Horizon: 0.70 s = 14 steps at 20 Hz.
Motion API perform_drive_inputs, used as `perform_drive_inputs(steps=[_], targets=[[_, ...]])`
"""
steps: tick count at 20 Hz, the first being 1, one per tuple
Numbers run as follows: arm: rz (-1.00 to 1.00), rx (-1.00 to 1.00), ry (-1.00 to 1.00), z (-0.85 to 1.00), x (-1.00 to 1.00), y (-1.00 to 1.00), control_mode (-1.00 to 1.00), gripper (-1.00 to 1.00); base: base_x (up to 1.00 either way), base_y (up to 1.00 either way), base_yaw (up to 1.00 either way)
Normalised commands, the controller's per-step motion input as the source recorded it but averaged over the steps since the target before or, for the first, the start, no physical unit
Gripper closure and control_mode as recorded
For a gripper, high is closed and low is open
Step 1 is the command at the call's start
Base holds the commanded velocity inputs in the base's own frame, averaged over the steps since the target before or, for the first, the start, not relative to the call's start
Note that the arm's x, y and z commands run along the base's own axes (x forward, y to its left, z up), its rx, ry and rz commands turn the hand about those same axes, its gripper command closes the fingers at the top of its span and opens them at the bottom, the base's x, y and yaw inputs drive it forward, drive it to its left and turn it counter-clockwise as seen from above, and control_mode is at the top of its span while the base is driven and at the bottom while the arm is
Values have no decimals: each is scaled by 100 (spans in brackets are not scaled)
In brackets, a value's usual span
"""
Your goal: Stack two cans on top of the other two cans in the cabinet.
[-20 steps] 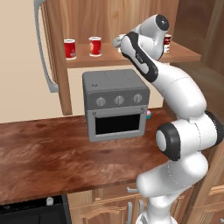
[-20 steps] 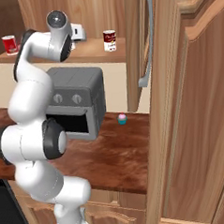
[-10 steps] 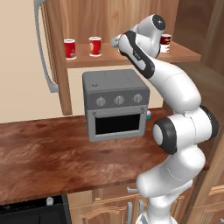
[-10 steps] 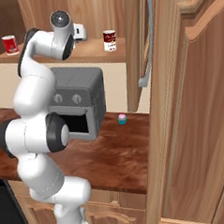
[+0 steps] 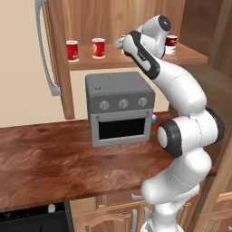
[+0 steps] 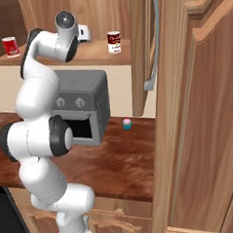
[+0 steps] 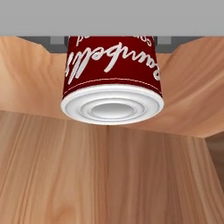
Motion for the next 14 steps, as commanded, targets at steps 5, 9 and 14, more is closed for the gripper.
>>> perform_drive_inputs(steps=[5, 9, 14], targets=[[1, 0, 0, -1, 3, 0, -100, 100, 0, 0, 0], [0, -2, -2, 18, -18, -8, -100, 100, 0, 0, 0], [-7, -5, -7, 21, -20, -6, -100, 100, 0, 0, 0]])
